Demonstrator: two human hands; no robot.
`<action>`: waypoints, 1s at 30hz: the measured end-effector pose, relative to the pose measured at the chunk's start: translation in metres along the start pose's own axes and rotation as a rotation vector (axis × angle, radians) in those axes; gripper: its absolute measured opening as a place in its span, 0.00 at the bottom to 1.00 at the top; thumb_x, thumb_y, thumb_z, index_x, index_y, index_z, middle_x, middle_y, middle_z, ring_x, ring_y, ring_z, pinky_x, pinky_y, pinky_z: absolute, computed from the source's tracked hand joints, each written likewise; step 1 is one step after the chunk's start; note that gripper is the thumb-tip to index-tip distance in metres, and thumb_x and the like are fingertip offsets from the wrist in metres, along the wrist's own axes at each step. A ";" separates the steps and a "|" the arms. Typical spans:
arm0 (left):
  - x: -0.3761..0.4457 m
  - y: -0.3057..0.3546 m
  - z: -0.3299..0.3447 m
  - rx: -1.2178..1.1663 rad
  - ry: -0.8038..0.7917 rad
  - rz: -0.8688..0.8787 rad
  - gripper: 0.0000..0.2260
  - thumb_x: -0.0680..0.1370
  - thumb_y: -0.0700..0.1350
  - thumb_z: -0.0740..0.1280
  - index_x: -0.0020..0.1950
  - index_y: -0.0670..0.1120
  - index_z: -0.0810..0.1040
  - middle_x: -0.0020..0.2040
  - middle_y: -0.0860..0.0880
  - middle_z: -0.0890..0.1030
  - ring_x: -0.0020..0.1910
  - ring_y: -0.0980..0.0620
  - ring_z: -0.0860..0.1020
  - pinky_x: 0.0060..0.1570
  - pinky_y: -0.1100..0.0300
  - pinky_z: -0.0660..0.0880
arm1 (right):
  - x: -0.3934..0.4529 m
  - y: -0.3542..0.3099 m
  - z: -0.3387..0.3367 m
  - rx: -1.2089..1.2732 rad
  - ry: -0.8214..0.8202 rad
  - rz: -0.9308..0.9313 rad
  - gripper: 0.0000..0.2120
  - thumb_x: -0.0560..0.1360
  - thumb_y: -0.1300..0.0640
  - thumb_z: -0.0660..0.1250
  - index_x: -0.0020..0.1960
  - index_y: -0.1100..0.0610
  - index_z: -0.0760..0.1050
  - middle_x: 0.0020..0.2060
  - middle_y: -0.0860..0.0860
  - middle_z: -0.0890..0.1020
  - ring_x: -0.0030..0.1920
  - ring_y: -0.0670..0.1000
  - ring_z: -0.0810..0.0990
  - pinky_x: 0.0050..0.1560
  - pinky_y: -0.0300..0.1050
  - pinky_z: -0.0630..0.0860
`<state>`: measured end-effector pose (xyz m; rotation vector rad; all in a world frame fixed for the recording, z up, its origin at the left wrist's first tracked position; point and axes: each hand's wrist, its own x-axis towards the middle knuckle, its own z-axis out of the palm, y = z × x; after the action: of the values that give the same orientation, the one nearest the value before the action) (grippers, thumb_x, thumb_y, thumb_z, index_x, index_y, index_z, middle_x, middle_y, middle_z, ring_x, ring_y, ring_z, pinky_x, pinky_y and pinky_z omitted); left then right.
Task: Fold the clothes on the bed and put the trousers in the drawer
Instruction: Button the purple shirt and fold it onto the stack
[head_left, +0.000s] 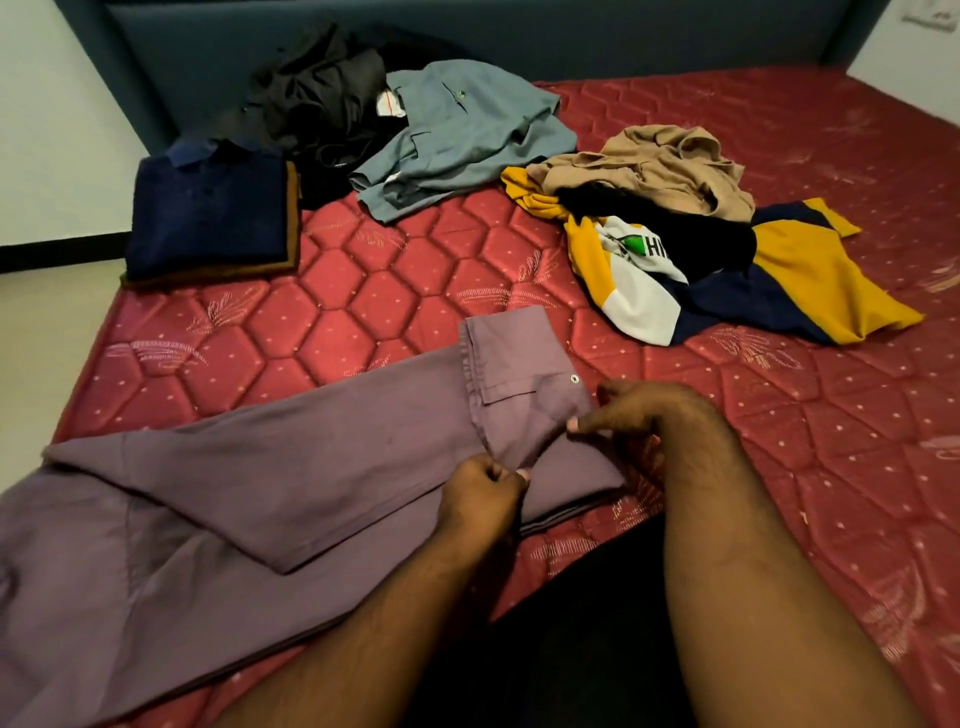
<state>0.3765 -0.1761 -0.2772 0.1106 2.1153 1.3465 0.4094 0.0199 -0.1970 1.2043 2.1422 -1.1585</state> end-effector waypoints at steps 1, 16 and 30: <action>0.001 0.004 -0.003 0.020 0.010 -0.021 0.13 0.74 0.54 0.70 0.36 0.46 0.74 0.24 0.48 0.75 0.22 0.48 0.73 0.29 0.53 0.74 | 0.002 -0.001 0.001 0.009 0.007 0.008 0.35 0.72 0.48 0.73 0.73 0.60 0.64 0.63 0.60 0.76 0.50 0.59 0.79 0.48 0.55 0.79; 0.015 0.038 0.010 0.338 0.069 0.283 0.37 0.65 0.65 0.73 0.67 0.53 0.64 0.60 0.49 0.79 0.55 0.45 0.80 0.53 0.48 0.79 | 0.032 -0.015 0.025 0.067 0.200 -0.039 0.36 0.67 0.40 0.74 0.65 0.61 0.71 0.61 0.59 0.78 0.54 0.60 0.79 0.55 0.52 0.76; 0.042 0.034 0.001 0.473 -0.047 0.360 0.20 0.77 0.42 0.64 0.69 0.53 0.69 0.64 0.46 0.77 0.60 0.43 0.77 0.58 0.53 0.74 | 0.053 -0.009 0.024 0.330 0.220 -0.186 0.29 0.63 0.47 0.79 0.58 0.60 0.77 0.50 0.55 0.84 0.48 0.57 0.83 0.55 0.56 0.79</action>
<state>0.3345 -0.1434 -0.2682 0.7388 2.4118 0.9842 0.3720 0.0234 -0.2430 1.3460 2.3293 -1.5752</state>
